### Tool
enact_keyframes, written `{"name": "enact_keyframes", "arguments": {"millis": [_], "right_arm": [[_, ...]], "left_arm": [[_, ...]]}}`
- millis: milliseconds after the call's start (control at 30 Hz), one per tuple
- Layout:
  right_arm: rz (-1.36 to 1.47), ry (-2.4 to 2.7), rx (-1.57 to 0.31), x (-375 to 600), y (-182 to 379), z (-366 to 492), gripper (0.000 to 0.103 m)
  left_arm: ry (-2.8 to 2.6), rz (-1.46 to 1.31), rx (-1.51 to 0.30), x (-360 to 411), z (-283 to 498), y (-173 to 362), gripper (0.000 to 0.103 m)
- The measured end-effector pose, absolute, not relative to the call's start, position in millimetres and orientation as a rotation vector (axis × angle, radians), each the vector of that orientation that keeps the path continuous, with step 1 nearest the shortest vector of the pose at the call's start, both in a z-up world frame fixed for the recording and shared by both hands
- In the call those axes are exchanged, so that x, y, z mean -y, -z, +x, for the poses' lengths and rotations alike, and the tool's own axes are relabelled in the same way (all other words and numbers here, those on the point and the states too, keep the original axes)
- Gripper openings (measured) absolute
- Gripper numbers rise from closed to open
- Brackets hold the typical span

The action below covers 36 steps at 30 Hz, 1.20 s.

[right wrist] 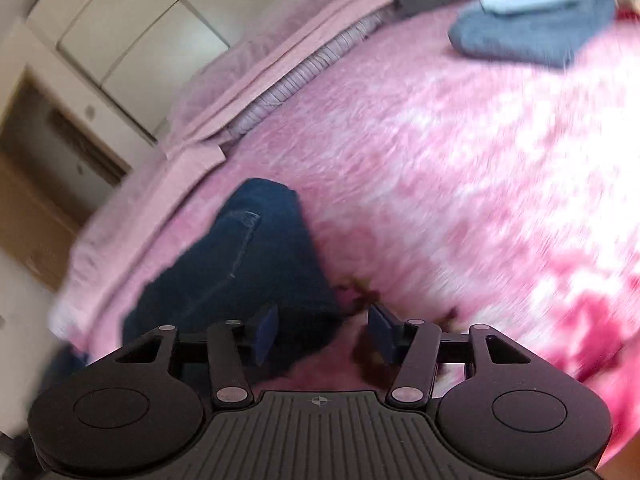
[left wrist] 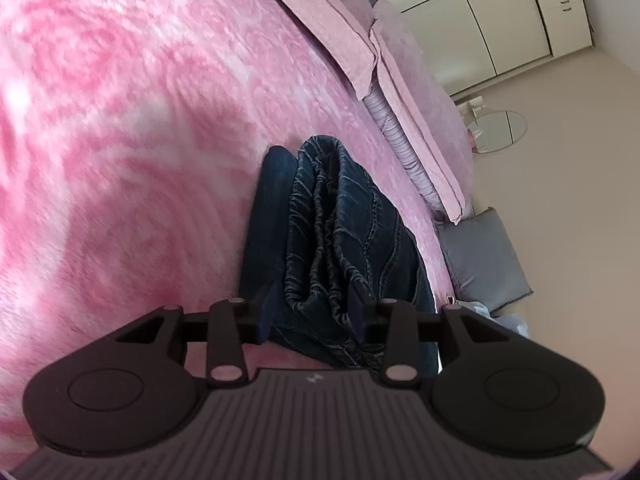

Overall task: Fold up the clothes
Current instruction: 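Fold the lifted jeans end over onto the waistband with both grippers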

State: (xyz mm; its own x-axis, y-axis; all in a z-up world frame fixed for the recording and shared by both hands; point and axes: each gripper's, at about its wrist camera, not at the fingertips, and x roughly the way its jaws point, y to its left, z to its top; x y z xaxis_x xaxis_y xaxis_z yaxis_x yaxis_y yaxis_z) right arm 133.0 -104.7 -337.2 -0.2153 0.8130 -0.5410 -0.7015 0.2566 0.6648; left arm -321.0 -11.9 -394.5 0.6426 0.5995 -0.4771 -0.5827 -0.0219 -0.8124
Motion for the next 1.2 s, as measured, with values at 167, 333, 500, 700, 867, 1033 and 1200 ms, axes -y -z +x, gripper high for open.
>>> {"name": "enact_keyframes", "arguments": {"millis": [167, 333, 500, 700, 867, 1033, 1200], "right_arm": [[0.165, -1.388, -1.125, 112.7, 335.5, 131.2, 0.055], [0.178, -1.373, -1.128, 107.5, 349.3, 137.3, 0.055], [0.186, -1.372, -1.132, 107.2, 356.0, 140.6, 0.055], [0.171, -1.380, -1.126, 100.4, 358.8, 141.5, 0.055], [0.157, -1.389, -1.127, 98.3, 359.8, 142.9, 0.055], [0.146, -1.397, -1.110, 100.4, 355.6, 140.8, 0.053], [0.115, -1.444, -1.044, 101.4, 346.8, 132.2, 0.043]], "left_arm": [[-0.944, -1.312, 0.003, -0.1, -313.9, 399.4, 0.037], [-0.917, -1.286, -0.179, -20.6, -304.3, 390.0, 0.038], [-0.849, -1.373, -0.144, -31.4, -307.6, 394.0, 0.042], [-0.755, -1.457, -0.022, -36.6, -311.4, 417.5, 0.046], [-0.751, -1.393, -0.090, -47.0, -299.2, 413.8, 0.017], [-0.770, -1.164, -0.024, -24.9, -301.4, 387.2, 0.010], [-0.842, -1.038, 0.052, 0.8, -321.2, 376.0, 0.010]]}}
